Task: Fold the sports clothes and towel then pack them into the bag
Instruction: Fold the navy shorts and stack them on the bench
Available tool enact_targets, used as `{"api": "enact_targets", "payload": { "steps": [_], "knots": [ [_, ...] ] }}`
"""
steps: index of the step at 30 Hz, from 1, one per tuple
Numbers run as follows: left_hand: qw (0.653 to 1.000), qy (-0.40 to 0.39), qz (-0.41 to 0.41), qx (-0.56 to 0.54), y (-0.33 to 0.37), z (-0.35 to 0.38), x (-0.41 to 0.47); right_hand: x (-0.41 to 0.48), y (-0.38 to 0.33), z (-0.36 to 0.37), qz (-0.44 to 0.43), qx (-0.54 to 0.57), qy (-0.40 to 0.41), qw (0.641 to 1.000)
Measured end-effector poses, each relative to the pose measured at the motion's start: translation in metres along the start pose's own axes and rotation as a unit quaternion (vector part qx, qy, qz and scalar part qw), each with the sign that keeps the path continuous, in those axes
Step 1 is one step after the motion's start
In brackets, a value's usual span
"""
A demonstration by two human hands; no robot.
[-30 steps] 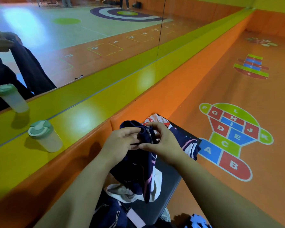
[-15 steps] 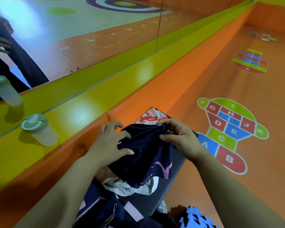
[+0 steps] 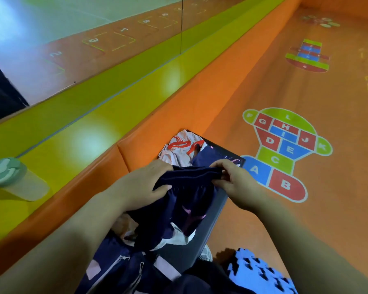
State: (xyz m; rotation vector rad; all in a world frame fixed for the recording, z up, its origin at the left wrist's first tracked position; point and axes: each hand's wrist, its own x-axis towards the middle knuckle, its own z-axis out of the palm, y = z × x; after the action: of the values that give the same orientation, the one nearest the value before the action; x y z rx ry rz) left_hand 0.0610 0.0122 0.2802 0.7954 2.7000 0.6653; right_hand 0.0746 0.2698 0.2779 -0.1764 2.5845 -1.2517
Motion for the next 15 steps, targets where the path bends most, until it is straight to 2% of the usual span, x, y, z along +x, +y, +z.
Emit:
{"api": "enact_targets", "payload": {
  "steps": [2,4,10,15],
  "knots": [
    [0.999,-0.033,-0.002,-0.014,0.001,0.005,0.009,-0.001,0.013,-0.007,0.018,-0.023,-0.023,0.999],
    [0.998,-0.058,0.003,0.016,0.001,0.016,0.023,0.000,0.026,-0.014,0.029,-0.040,-0.036,0.998],
    [0.992,-0.125,0.001,0.024,-0.004,0.033,0.088,0.022,0.068,-0.041,0.062,-0.037,-0.061,0.996],
    [0.994,-0.105,0.000,0.013,-0.005,0.035,0.169,0.066,0.097,-0.070,0.085,-0.046,-0.017,0.995]
  ]
}}
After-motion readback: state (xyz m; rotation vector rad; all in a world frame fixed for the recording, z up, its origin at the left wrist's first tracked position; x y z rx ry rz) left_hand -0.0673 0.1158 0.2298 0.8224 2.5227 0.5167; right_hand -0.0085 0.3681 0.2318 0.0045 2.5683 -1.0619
